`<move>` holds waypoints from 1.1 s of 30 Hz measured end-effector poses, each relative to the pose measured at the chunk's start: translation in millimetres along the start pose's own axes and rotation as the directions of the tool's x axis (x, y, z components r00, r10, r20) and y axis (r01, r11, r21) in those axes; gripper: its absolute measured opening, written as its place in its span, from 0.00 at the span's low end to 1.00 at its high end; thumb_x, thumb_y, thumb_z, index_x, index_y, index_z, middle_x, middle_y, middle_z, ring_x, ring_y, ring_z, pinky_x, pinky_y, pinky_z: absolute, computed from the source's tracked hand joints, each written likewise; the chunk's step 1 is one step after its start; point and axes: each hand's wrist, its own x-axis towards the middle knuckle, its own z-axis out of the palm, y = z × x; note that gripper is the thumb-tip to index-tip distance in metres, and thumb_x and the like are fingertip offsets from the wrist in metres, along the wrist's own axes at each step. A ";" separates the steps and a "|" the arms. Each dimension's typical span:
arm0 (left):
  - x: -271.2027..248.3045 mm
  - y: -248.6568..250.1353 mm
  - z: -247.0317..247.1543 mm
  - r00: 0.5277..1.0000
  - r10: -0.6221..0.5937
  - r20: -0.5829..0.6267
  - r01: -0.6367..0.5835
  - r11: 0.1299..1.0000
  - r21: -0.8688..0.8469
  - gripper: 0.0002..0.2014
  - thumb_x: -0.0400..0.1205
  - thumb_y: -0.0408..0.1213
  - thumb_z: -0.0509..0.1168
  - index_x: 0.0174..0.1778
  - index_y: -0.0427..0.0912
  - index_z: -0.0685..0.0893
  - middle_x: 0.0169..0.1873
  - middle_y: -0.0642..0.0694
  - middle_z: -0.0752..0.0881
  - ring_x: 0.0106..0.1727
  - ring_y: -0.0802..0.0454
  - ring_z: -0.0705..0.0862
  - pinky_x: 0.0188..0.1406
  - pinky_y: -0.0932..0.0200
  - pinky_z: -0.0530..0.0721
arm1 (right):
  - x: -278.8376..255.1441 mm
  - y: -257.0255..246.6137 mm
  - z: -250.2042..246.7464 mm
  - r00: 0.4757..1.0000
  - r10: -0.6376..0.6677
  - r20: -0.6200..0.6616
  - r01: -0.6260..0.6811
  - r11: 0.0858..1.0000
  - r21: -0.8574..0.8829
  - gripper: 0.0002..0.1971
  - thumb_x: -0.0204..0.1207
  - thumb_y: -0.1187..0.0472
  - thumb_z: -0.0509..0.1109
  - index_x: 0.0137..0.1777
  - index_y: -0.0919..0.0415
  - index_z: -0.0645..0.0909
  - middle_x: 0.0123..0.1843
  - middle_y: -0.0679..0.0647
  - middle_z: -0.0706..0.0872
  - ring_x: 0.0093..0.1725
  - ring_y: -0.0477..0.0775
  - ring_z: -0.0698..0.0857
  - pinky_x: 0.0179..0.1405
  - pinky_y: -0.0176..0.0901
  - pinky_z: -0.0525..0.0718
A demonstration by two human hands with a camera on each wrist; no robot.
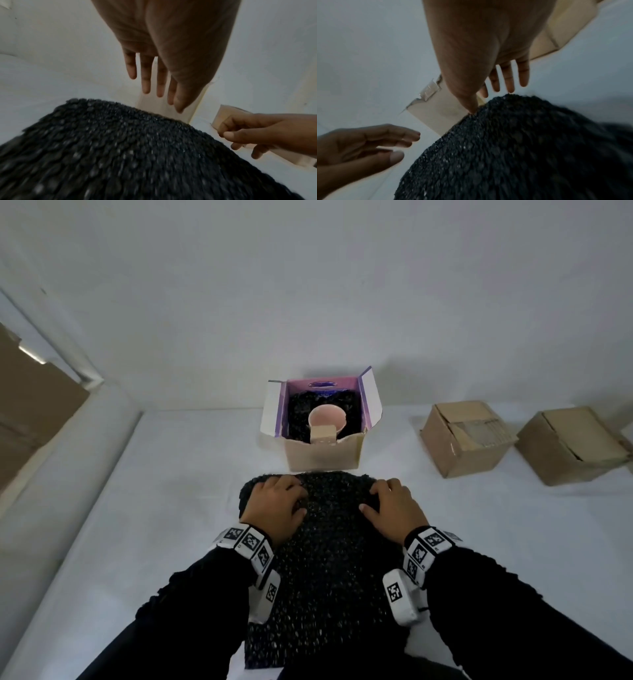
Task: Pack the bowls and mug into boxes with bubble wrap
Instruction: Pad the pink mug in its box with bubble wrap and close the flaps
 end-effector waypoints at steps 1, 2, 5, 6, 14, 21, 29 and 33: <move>-7.0 2.9 5.6 0.995 -0.011 0.095 0.009 1.000 0.015 0.22 0.79 0.55 0.62 0.69 0.55 0.77 0.70 0.52 0.74 0.68 0.45 0.75 0.65 0.46 0.74 | -5.0 0.5 8.2 0.995 0.086 0.044 -0.086 0.996 -0.001 0.26 0.77 0.43 0.67 0.70 0.56 0.70 0.67 0.59 0.73 0.65 0.63 0.75 0.61 0.57 0.79; -13.9 5.3 10.9 0.981 -0.022 0.195 0.017 1.000 0.027 0.24 0.80 0.56 0.62 0.71 0.55 0.73 0.71 0.51 0.73 0.69 0.45 0.74 0.65 0.46 0.73 | -9.2 0.9 14.7 0.987 0.148 0.071 -0.148 0.989 0.004 0.32 0.77 0.42 0.68 0.76 0.57 0.65 0.70 0.60 0.72 0.68 0.65 0.74 0.63 0.57 0.79; -34.5 9.4 23.9 0.906 -0.035 0.421 0.031 0.999 0.016 0.31 0.79 0.57 0.64 0.77 0.54 0.65 0.73 0.48 0.69 0.72 0.44 0.72 0.69 0.45 0.73 | -17.9 1.5 24.5 0.968 0.234 0.092 -0.231 0.972 -0.046 0.38 0.73 0.46 0.74 0.78 0.57 0.60 0.69 0.60 0.77 0.69 0.64 0.75 0.63 0.56 0.75; -40.1 9.8 27.2 0.890 -0.032 0.456 0.029 0.999 0.014 0.33 0.78 0.58 0.65 0.78 0.54 0.64 0.74 0.47 0.68 0.73 0.43 0.70 0.71 0.44 0.72 | -20.3 1.0 24.3 0.965 0.244 0.096 -0.239 0.969 -0.068 0.34 0.72 0.48 0.73 0.76 0.55 0.64 0.66 0.58 0.80 0.68 0.63 0.74 0.63 0.56 0.73; -40.3 14.8 7.0 0.974 -0.082 0.211 0.084 0.996 0.001 0.40 0.76 0.59 0.66 0.81 0.53 0.56 0.79 0.45 0.62 0.76 0.40 0.66 0.74 0.42 0.68 | -29.9 -14.2 -14.7 0.995 0.045 0.084 -0.085 0.822 0.563 0.13 0.70 0.74 0.69 0.45 0.55 0.83 0.46 0.57 0.87 0.51 0.61 0.87 0.45 0.42 0.78; -17.5 4.4 -48.0 0.988 -0.029 -0.149 0.026 0.999 -0.022 0.61 0.63 0.68 0.70 0.83 0.53 0.40 0.82 0.47 0.59 0.83 0.44 0.52 0.79 0.34 0.49 | -38.6 -37.0 -56.2 0.976 -0.082 0.202 -0.122 0.561 0.819 0.18 0.69 0.79 0.72 0.52 0.58 0.84 0.56 0.62 0.90 0.56 0.63 0.88 0.65 0.58 0.82; 4.4 13.2 -105.0 0.988 0.061 -0.139 -0.044 0.991 0.123 0.14 0.76 0.54 0.66 0.56 0.57 0.82 0.50 0.56 0.85 0.57 0.51 0.82 0.69 0.45 0.62 | -28.9 -63.2 -124.8 0.953 -0.303 0.026 0.187 0.651 0.736 0.22 0.66 0.55 0.84 0.60 0.53 0.84 0.55 0.49 0.91 0.56 0.46 0.88 0.59 0.41 0.83; 15.1 17.4 -130.4 0.991 0.064 -0.118 -0.057 0.997 0.061 0.18 0.76 0.53 0.69 0.61 0.53 0.81 0.54 0.50 0.81 0.54 0.45 0.83 0.49 0.50 0.81 | -14.4 -77.9 -163.8 0.923 -0.335 -0.187 0.376 0.888 0.264 0.13 0.67 0.50 0.82 0.48 0.54 0.90 0.40 0.47 0.89 0.40 0.47 0.85 0.41 0.41 0.77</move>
